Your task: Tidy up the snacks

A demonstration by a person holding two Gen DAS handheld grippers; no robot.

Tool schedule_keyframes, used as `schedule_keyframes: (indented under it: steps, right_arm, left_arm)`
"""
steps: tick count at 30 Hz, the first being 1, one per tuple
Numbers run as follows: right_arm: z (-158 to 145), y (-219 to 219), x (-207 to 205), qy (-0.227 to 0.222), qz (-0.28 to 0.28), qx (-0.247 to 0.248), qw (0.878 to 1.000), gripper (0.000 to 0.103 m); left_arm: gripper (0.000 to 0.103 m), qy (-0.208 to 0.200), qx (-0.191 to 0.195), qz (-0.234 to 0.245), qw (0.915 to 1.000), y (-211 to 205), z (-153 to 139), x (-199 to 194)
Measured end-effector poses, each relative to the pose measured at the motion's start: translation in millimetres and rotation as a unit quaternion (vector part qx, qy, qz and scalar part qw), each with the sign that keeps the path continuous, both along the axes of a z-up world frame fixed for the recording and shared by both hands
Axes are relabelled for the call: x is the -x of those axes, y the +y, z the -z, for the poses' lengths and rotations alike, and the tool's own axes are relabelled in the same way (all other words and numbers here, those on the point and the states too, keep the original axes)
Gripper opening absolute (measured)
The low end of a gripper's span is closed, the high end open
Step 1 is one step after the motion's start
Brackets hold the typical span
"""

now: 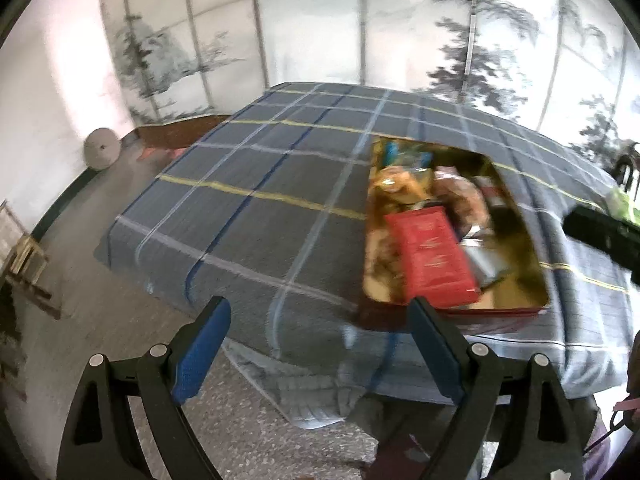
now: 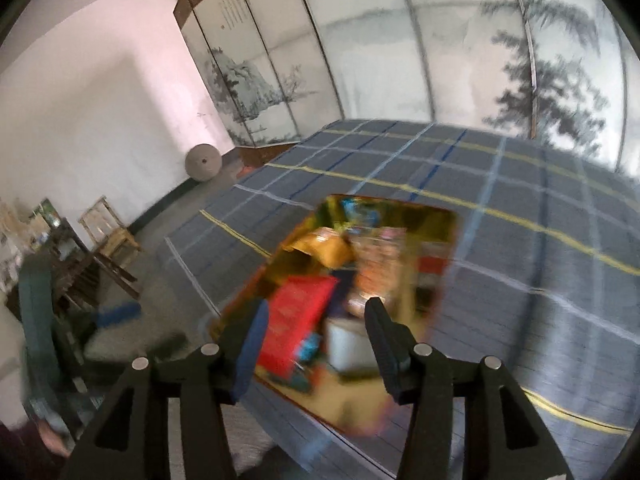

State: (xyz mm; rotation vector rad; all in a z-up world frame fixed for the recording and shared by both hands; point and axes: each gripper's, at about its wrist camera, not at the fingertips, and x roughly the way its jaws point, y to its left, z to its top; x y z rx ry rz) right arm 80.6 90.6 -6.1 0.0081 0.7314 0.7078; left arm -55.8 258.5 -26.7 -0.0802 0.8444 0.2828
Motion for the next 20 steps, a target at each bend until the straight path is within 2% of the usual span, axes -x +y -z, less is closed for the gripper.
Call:
schedule_keyframes:
  steps: [2,5,11,15,20]
  right_arm:
    - [-0.1,-24.5,10.3,-0.011,0.014,0.016,1.000,0.052]
    - [2.0,-60.3,18.9,-0.010,0.037,0.020,0.999,0.052]
    - [18.0,-141.4,11.6,0.007,0.118,0.017,0.993,0.052]
    - [37.7,-202.5,-10.0,0.016,0.191,0.058,0.980,0.053]
    - [66.4,-267.7,-38.2,0.035,0.265,0.134,0.954,0.056]
  left_arm:
    - [0.089,-0.007,-0.001,0.007,0.9999,-6.4,-5.3,0.2]
    - [0.102,-0.008,0.001,0.022,0.9997,-18.7,-12.5,-0.7]
    - [0.103,-0.043,0.027,0.032,0.9982,-30.7,-28.2,2.2]
    - [0.102,-0.060,0.002,0.016,0.9981,-38.4,-41.5,2.3]
    - [0.102,-0.044,-0.022,0.007,0.9987,-52.5,-47.7,-5.2]
